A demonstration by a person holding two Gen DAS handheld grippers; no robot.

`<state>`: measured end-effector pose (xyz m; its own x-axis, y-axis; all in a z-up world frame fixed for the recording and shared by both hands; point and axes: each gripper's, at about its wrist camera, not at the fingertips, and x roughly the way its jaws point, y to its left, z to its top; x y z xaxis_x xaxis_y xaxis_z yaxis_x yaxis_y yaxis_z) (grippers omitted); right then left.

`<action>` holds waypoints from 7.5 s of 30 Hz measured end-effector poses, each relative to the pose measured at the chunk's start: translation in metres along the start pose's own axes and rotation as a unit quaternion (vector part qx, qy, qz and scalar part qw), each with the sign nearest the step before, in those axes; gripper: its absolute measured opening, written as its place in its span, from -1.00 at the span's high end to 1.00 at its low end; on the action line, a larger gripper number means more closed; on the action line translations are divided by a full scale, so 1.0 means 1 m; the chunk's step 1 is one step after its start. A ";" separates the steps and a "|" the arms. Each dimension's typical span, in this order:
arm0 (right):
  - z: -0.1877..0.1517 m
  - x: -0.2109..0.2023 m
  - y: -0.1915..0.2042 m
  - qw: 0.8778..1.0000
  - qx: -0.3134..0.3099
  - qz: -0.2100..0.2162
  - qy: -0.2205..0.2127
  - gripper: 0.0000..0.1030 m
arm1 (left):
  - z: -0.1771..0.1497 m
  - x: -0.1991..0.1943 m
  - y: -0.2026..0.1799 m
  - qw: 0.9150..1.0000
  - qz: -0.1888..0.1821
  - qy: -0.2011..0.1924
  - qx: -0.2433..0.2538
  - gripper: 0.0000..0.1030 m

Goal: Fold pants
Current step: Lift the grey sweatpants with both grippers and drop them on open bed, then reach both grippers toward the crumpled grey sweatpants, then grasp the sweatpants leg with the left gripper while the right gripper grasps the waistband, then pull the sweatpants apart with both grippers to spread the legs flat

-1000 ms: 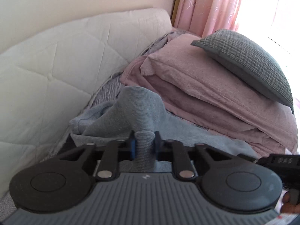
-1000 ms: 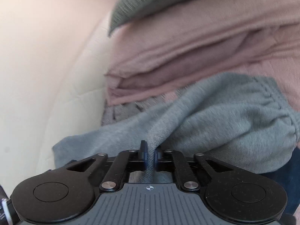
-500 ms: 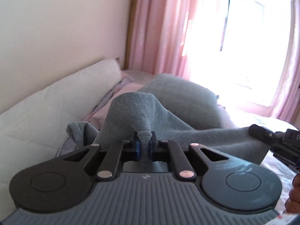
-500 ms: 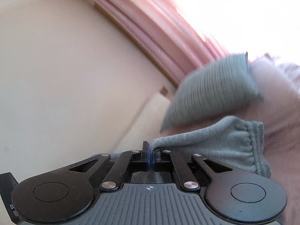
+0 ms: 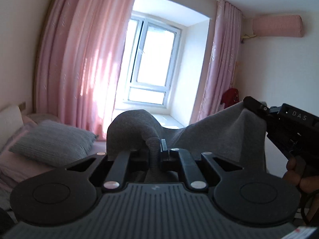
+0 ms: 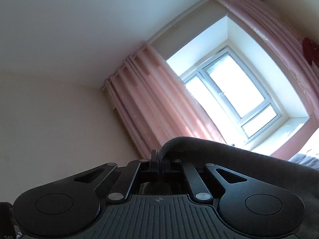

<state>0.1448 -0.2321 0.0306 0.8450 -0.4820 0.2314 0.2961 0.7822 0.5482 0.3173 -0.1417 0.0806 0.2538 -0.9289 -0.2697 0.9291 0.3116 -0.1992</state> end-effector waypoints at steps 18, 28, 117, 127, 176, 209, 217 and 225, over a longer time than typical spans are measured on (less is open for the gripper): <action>-0.089 -0.320 -0.242 0.768 0.081 -0.398 0.495 0.00 | -0.285 -0.003 -0.126 0.908 0.051 0.416 0.031 0.24; -0.089 -0.343 -0.190 0.781 0.079 -0.409 0.465 0.00 | -0.272 -0.043 -0.149 0.914 0.015 0.392 0.103 -0.29; -0.019 -0.518 -0.489 0.738 0.113 -0.584 0.319 0.66 | -0.370 0.195 -0.078 0.884 0.128 0.448 -0.032 -0.34; 0.025 -0.427 -0.601 0.775 0.324 -0.512 0.176 -0.17 | -0.390 0.198 -0.058 0.880 0.147 0.449 -0.048 -0.34; 0.061 -0.518 -0.507 0.867 0.271 -0.385 0.159 0.99 | -0.322 -0.003 0.029 0.891 0.298 0.221 -0.260 0.74; -0.029 -0.403 -0.600 0.790 0.194 -0.518 0.264 -0.10 | -0.478 0.290 -0.018 0.897 0.117 0.346 -0.247 0.79; -0.003 -0.400 -0.585 0.790 0.160 -0.548 0.225 -0.10 | -0.311 0.289 0.068 0.939 0.255 0.229 -0.015 0.75; -0.033 -0.372 -0.564 0.785 0.174 -0.555 0.214 -0.10 | -0.358 0.287 0.158 0.889 0.319 0.322 -0.068 -0.04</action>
<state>-0.3214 -0.4812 -0.3917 0.2467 -0.5553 -0.7943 0.8791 -0.2166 0.4245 0.4407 -0.2874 -0.3656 0.4705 -0.2611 -0.8429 0.5994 0.7956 0.0881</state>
